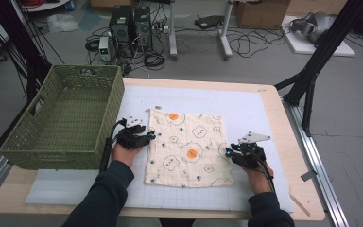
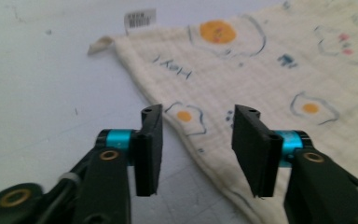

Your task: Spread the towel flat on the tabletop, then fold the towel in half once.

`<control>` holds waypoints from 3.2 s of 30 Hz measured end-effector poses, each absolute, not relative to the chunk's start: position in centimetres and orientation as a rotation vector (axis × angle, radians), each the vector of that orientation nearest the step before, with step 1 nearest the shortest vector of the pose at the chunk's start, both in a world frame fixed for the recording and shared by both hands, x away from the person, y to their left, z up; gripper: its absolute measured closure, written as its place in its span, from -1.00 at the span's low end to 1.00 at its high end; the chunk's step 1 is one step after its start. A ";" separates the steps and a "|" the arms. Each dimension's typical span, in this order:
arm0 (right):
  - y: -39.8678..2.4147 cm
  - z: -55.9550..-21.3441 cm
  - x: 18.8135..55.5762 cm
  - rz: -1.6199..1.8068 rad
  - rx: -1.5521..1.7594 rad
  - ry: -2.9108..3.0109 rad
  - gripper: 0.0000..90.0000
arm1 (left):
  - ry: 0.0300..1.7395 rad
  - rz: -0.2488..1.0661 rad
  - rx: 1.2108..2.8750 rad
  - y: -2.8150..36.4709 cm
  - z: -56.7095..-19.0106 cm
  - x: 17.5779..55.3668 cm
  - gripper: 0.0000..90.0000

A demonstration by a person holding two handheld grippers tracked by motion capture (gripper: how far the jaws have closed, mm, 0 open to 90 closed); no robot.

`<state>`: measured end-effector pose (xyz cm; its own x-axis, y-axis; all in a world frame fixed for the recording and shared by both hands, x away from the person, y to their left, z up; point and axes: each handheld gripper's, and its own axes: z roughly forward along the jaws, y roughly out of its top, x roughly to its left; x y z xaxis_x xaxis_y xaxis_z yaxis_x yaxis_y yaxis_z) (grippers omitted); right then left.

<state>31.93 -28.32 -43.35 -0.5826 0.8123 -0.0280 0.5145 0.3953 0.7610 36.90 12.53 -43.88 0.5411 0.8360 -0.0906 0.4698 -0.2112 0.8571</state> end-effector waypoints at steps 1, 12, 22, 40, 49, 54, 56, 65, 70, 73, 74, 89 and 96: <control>-28.6 -43.0 31.7 1.065 1.131 2.252 0.36 | 1.051 0.477 1.833 12.6 -43.6 36.6 0.03; -30.2 -40.3 29.3 1.230 1.071 2.128 -0.48 | 0.831 0.377 1.682 13.0 -40.9 32.8 -0.54; -32.5 -41.0 28.4 1.256 1.072 2.061 -0.75 | 0.741 0.461 1.710 13.9 -42.3 31.7 -0.48; -32.2 -41.1 29.2 1.194 1.100 2.025 -0.76 | 0.841 0.400 1.661 15.2 -42.2 31.6 -0.61; -32.5 -41.1 29.1 1.208 1.108 2.014 -0.76 | 0.864 0.382 1.664 15.3 -42.5 32.0 -0.60; -32.5 -41.2 29.2 1.208 1.119 2.011 -0.76 | 0.865 0.376 1.662 15.0 -42.5 32.2 -0.57; -32.5 -41.3 29.4 1.210 1.125 2.013 -0.76 | 0.870 0.374 1.672 14.9 -42.6 32.2 -0.57; -32.0 -41.3 29.5 1.207 1.101 2.047 -0.76 | 0.895 0.373 1.672 14.6 -42.4 32.5 -0.58; -31.5 -41.6 29.7 1.191 1.080 2.094 -0.76 | 0.913 0.401 1.667 13.9 -41.7 34.0 -0.57; -31.5 -41.6 30.0 1.207 1.088 2.096 -0.76 | 0.937 0.407 1.649 13.7 -41.0 35.3 -0.55; -31.5 -41.5 30.0 1.216 1.093 2.091 -0.76 | 0.943 0.413 1.664 13.6 -40.8 35.7 -0.54; -31.5 -41.4 30.2 1.241 1.098 2.092 -0.76 | 1.163 0.420 1.755 12.1 -41.8 43.3 -0.39; -31.6 -41.4 30.2 1.263 1.121 2.086 -0.76 | 1.223 0.430 1.784 11.9 -43.1 45.1 -0.31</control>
<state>30.17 -31.62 -41.43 -0.5661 0.8238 0.0295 0.4079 0.2489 0.8785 45.12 11.87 -43.07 0.4496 0.8716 -0.1955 0.5579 -0.1031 0.8235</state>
